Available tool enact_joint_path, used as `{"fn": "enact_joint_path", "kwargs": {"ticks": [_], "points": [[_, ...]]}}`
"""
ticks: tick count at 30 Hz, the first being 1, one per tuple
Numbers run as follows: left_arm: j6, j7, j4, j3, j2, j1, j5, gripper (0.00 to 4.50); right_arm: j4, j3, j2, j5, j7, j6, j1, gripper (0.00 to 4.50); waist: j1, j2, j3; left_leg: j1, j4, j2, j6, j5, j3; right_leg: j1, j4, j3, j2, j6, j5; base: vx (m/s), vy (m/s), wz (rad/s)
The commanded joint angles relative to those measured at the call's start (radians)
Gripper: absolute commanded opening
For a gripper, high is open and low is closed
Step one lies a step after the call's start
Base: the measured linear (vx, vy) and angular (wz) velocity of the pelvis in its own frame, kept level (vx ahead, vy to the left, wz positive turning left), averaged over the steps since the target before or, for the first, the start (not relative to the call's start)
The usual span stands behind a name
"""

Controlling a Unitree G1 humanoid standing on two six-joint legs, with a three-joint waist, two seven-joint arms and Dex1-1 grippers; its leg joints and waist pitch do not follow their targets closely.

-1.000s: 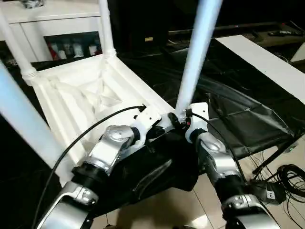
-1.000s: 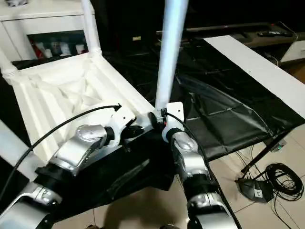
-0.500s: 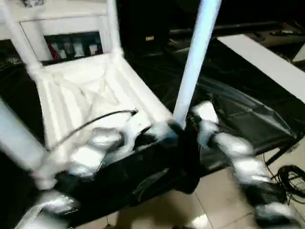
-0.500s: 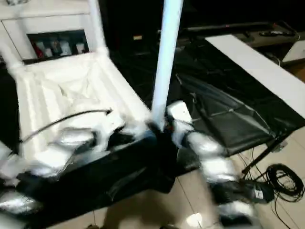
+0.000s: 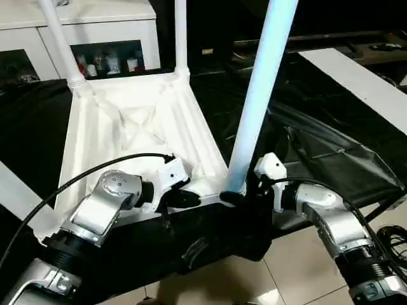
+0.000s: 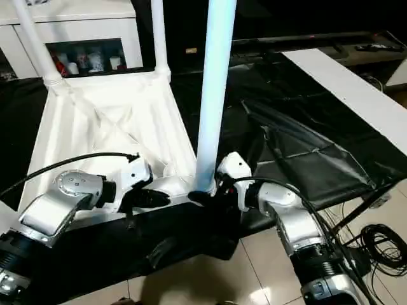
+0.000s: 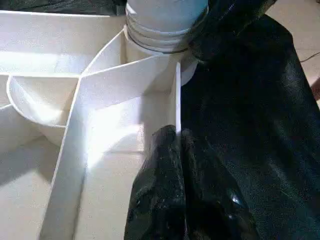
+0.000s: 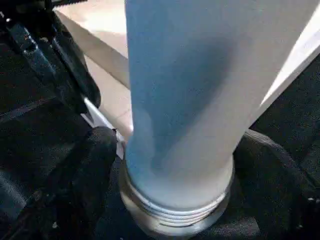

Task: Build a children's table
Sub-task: Rotate leg to tighten

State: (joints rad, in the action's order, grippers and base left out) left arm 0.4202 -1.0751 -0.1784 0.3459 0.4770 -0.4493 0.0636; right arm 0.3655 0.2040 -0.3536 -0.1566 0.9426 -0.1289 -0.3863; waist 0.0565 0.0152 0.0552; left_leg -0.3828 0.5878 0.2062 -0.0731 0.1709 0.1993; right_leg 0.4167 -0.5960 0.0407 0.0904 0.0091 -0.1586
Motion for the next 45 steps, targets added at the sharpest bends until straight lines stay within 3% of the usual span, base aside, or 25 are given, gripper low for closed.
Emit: {"fn": "enact_joint_path", "kwargs": {"ticks": [1, 4, 6, 16, 20, 22, 24, 26, 30, 34, 36, 41, 43, 45], "points": [[0.024, -0.017, 0.007, 0.037, 0.005, 0.02, -0.001, 0.0, -0.017, -0.001, -0.011, -0.002, 0.015, -0.013, -0.008, 3.52, 0.002, 0.001, -0.07, 0.018, -0.068, 0.02, 0.04, 0.209, -0.008, -0.048, 0.055, -0.028, 0.034, -0.219, -0.199, 0.0, 0.0, 0.0], [0.025, -0.02, 0.01, 0.03, 0.001, 0.021, -0.007, 0.0, -0.011, -0.013, -0.004, 0.001, 0.02, -0.012, -0.009, 3.38, 0.002, 0.001, -0.07, 0.018, -0.067, 0.019, 0.045, 0.198, -0.008, -0.048, 0.054, -0.027, 0.033, -0.226, -0.185, 0.0, 0.0, 0.0], [0.025, -0.02, 0.009, 0.028, 0.001, 0.021, -0.007, 0.0, -0.009, -0.016, -0.002, -0.002, 0.02, -0.011, -0.008, 3.0, 0.003, 0.001, -0.07, 0.019, -0.066, 0.019, 0.044, 0.202, -0.008, -0.048, 0.054, -0.027, 0.034, -0.224, -0.195, 0.0, 0.0, 0.0], [0.037, -0.02, 0.016, 0.031, 0.003, 0.024, 0.001, 0.0, 0.001, -0.013, 0.006, -0.012, 0.016, -0.007, -0.002, 2.67, 0.004, 0.002, -0.072, 0.018, -0.063, 0.018, 0.049, 0.18, -0.008, -0.05, 0.05, -0.027, 0.033, -0.228, -0.172, 0.0, 0.0, 0.0], [0.034, 0.016, -0.005, 0.018, -0.022, 0.02, -0.001, 0.0, 0.026, -0.029, 0.026, -0.006, -0.032, 0.001, -0.003, 2.66, 0.003, 0.002, -0.07, 0.018, -0.064, 0.018, 0.047, 0.194, -0.007, -0.049, 0.053, -0.027, 0.033, -0.227, -0.193, 0.0, 0.0, 0.0], [0.018, 0.114, -0.066, -0.01, -0.082, -0.001, -0.018, 0.0, 0.093, -0.069, 0.078, 0.021, -0.187, 0.011, -0.024, 2.66, -0.001, 0.003, -0.065, 0.017, -0.065, 0.016, 0.033, 0.215, -0.006, -0.044, 0.06, -0.028, 0.034, -0.22, -0.234, 0.0, 0.0, 0.0], [0.018, 0.187, -0.114, -0.03, -0.128, -0.023, -0.026, 0.0, 0.122, -0.102, 0.125, 0.021, -0.293, 0.001, -0.036, 2.66, -0.006, 0.004, -0.063, 0.02, -0.069, 0.015, 0.004, 0.273, -0.011, -0.042, 0.068, -0.026, 0.034, -0.188, -0.335, 0.0, 0.0, 0.0], [0.019, 0.247, -0.15, -0.045, -0.167, -0.04, -0.031, 0.0, 0.146, -0.126, 0.165, 0.024, -0.387, -0.003, -0.046, 2.66, -0.009, 0.006, -0.065, 0.02, -0.07, 0.014, -0.008, 0.292, -0.014, -0.041, 0.072, -0.025, 0.035, -0.167, -0.375, 0.0, 0.0, 0.0], [-0.008, 0.406, -0.264, -0.064, -0.275, -0.097, -0.058, 0.0, 0.224, -0.178, 0.288, 0.041, -0.653, 0.016, -0.083, 2.66, -0.017, 0.005, -0.063, 0.021, -0.07, 0.011, -0.017, 0.313, -0.014, -0.031, 0.082, -0.025, 0.036, -0.146, -0.411, 0.0, 0.0, 0.0], [-0.045, 0.486, -0.323, -0.066, -0.337, -0.127, -0.08, 0.0, 0.291, -0.176, 0.349, 0.076, -0.774, 0.049, -0.122, 2.66, -0.017, 0.002, -0.064, 0.02, -0.071, 0.011, -0.012, 0.323, -0.015, -0.031, 0.084, -0.024, 0.034, -0.134, -0.4, 0.0, 0.0, 0.0], [-0.053, 0.498, -0.334, -0.066, -0.35, -0.133, -0.085, 0.0, 0.31, -0.175, 0.362, 0.08, -0.79, 0.059, -0.134, 2.66, -0.016, 0.001, -0.065, 0.022, -0.071, 0.009, -0.013, 0.333, -0.016, -0.031, 0.084, -0.021, 0.033, -0.126, -0.407, 0.0, 0.0, 0.0], [-0.077, 0.478, -0.335, -0.051, -0.348, -0.134, -0.093, 0.0, 0.309, -0.162, 0.387, 0.066, -0.705, 0.096, -0.147, 2.66, -0.015, 0.003, -0.066, 0.014, -0.071, 0.011, 0.008, 0.306, -0.014, -0.037, 0.077, -0.023, 0.034, -0.136, -0.345, 0.0, 0.0, 0.0], [-0.079, 0.461, -0.323, -0.048, -0.337, -0.129, -0.092, 0.0, 0.291, -0.159, 0.384, 0.061, -0.678, 0.109, -0.139, 3.21, -0.014, 0.004, -0.066, 0.013, -0.071, 0.011, 0.012, 0.303, -0.014, -0.038, 0.077, -0.023, 0.035, -0.141, -0.344, 0.0, 0.0, 0.0], [-0.094, 0.425, -0.304, -0.046, -0.309, -0.118, -0.091, 0.0, 0.256, -0.164, 0.368, 0.037, -0.625, 0.132, -0.127, 3.35, -0.013, 0.005, -0.065, 0.013, -0.071, 0.012, 0.017, 0.301, -0.014, -0.037, 0.078, -0.023, 0.036, -0.142, -0.347, 0.0, 0.0, 0.0]]}}
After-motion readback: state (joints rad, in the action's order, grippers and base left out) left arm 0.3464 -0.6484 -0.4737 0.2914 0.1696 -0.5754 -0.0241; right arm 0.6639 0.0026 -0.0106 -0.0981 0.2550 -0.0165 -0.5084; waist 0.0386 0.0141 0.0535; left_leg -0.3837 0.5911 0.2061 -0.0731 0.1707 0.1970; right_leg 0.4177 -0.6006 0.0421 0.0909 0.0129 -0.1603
